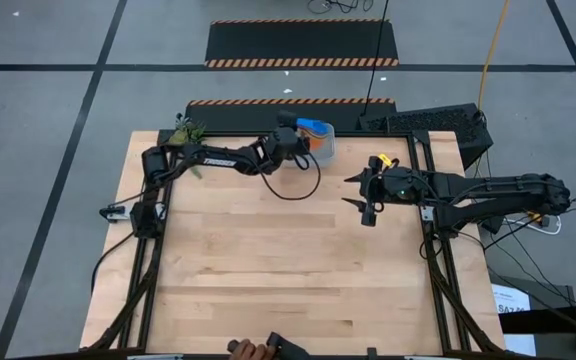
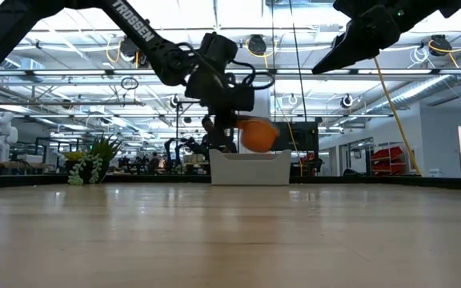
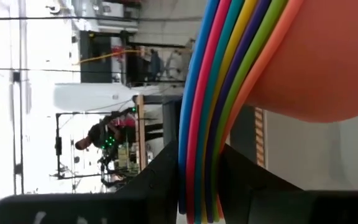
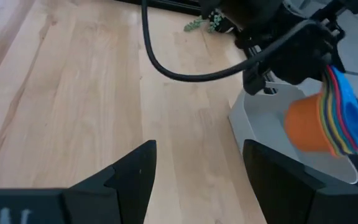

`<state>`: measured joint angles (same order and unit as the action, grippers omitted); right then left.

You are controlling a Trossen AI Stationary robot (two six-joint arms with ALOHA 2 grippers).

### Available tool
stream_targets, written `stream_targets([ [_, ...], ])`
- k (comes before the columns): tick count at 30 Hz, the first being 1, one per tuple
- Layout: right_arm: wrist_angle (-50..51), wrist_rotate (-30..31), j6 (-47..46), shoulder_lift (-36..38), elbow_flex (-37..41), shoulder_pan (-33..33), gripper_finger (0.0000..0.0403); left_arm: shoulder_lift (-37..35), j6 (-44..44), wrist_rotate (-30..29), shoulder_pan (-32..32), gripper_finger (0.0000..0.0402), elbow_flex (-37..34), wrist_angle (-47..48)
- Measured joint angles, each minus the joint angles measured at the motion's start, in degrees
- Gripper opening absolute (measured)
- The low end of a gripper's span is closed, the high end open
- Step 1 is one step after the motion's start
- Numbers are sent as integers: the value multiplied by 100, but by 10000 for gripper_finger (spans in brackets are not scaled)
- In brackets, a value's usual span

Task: Nest measuring cups in basket
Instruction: Put the stack of measuring cups into the gray bin

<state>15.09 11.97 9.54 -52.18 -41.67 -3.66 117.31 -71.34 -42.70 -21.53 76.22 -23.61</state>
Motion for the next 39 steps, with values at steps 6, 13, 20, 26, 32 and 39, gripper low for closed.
stream_targets([
  [6, 53, -9, 7, 0, 0, 0, 233, 217, 540, 107, 41, 79, 107, 293],
  [13, 65, -9, 11, 0, 0, 0, 233, 254, 502, 138, 45, 79, 112, 233],
  [20, 66, -9, 11, 0, 0, 0, 233, 254, 292, 394, 23, 84, 112, 237],
  [26, 66, -9, 11, 0, 0, 0, 233, 254, -490, -194, 91, 87, 112, 273],
  [32, 66, -7, 31, 0, 0, 0, 233, 251, -1000, -1095, 109, 89, 394, 414],
  [39, 68, -7, 33, 0, 0, 0, 233, 243, 856, -228, 121, 89, 683, 1837],
])
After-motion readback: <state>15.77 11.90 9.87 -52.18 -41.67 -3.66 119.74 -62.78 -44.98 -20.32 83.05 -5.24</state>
